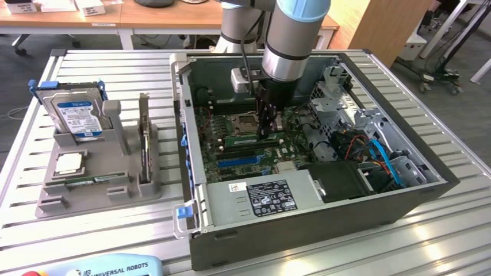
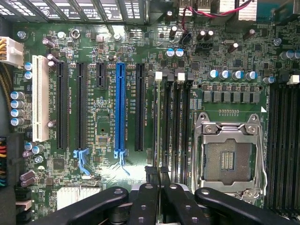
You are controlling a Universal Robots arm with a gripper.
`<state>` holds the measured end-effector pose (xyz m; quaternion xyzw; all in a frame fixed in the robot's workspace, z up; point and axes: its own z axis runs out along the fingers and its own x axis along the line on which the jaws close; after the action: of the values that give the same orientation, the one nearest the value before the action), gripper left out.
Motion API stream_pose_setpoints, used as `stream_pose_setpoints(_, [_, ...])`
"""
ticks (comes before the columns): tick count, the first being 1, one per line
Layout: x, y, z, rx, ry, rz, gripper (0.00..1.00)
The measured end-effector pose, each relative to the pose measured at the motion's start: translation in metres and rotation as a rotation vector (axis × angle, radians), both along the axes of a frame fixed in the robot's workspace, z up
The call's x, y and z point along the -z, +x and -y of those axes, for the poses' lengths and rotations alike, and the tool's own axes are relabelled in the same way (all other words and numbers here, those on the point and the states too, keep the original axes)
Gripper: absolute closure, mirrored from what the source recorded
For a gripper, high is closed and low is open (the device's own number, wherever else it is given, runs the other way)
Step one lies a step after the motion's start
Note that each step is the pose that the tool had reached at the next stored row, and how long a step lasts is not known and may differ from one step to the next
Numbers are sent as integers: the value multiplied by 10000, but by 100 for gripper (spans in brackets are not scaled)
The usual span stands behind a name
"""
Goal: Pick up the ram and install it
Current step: 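Insert the ram into the slot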
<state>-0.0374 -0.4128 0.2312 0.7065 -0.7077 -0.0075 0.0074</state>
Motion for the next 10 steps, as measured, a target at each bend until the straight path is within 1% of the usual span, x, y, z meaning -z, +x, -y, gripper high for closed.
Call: stream_pose_setpoints(10, [13,1,0,0,1,0,89])
